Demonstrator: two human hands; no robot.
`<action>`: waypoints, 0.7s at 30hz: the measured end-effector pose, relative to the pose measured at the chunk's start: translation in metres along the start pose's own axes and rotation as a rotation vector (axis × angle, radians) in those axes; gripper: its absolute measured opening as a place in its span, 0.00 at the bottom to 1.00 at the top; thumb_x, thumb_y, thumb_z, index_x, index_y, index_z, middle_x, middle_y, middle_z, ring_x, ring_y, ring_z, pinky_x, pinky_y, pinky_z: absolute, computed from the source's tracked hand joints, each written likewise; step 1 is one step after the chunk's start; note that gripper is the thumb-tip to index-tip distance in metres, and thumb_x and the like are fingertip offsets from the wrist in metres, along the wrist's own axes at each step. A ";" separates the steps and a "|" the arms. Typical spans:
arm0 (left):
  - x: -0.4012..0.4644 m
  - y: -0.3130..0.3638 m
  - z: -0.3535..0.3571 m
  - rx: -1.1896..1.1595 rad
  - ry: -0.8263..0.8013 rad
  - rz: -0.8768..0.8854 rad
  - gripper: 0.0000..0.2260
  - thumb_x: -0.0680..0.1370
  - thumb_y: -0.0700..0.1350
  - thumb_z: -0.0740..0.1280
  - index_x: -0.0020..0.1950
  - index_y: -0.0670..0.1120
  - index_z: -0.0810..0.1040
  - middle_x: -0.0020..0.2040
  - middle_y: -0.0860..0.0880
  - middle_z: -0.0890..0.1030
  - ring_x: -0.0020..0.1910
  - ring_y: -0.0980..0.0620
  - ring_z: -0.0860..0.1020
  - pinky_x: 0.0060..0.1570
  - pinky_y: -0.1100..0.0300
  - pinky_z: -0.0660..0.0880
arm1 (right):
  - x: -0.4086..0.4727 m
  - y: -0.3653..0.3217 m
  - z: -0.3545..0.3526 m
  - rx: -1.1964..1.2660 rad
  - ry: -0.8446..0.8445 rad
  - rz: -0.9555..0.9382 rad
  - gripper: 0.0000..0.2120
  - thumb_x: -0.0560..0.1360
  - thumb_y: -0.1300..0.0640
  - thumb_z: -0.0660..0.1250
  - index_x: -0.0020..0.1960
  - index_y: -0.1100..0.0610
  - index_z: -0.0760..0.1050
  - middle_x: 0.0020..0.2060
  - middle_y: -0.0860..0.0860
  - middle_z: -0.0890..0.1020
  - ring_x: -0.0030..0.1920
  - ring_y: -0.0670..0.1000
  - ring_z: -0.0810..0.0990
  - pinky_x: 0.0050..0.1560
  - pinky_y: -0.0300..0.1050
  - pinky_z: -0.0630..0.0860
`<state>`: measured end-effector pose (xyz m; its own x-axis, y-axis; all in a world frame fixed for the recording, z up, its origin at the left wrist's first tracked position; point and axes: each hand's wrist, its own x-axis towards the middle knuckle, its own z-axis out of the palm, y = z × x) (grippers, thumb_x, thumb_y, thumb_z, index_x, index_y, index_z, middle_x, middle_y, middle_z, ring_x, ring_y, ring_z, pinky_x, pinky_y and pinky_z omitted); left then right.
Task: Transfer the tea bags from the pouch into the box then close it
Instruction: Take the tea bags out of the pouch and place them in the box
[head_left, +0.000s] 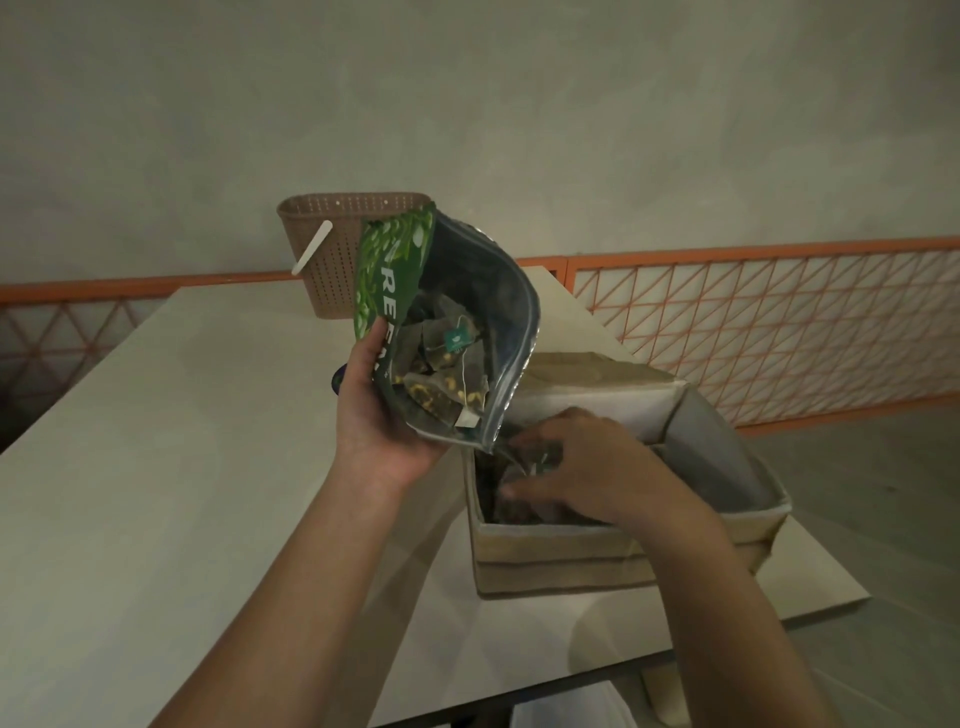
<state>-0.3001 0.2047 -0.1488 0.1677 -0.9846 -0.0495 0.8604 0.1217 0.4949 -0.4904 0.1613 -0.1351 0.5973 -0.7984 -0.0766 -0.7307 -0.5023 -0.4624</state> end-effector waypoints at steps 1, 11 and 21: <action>0.000 0.000 0.000 0.001 0.002 -0.001 0.26 0.80 0.61 0.62 0.75 0.51 0.74 0.73 0.46 0.77 0.74 0.43 0.73 0.70 0.47 0.72 | 0.001 -0.001 0.001 -0.035 -0.045 0.008 0.29 0.66 0.37 0.74 0.66 0.39 0.73 0.64 0.46 0.71 0.65 0.54 0.69 0.65 0.58 0.70; -0.003 0.001 0.003 -0.001 0.015 0.002 0.25 0.81 0.61 0.62 0.74 0.51 0.76 0.71 0.45 0.78 0.68 0.42 0.76 0.65 0.47 0.75 | 0.006 -0.001 -0.001 0.040 0.013 0.065 0.12 0.72 0.63 0.72 0.48 0.47 0.77 0.56 0.50 0.78 0.47 0.49 0.78 0.53 0.47 0.79; -0.005 0.000 0.005 -0.009 0.013 -0.018 0.25 0.80 0.61 0.63 0.74 0.50 0.76 0.70 0.45 0.79 0.65 0.42 0.78 0.63 0.47 0.76 | -0.008 0.010 -0.013 0.050 0.410 0.022 0.12 0.72 0.42 0.70 0.54 0.44 0.79 0.57 0.43 0.71 0.63 0.50 0.65 0.64 0.56 0.64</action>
<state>-0.3033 0.2094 -0.1440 0.1584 -0.9849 -0.0695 0.8678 0.1053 0.4857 -0.5066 0.1582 -0.1274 0.3933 -0.8800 0.2663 -0.7190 -0.4749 -0.5075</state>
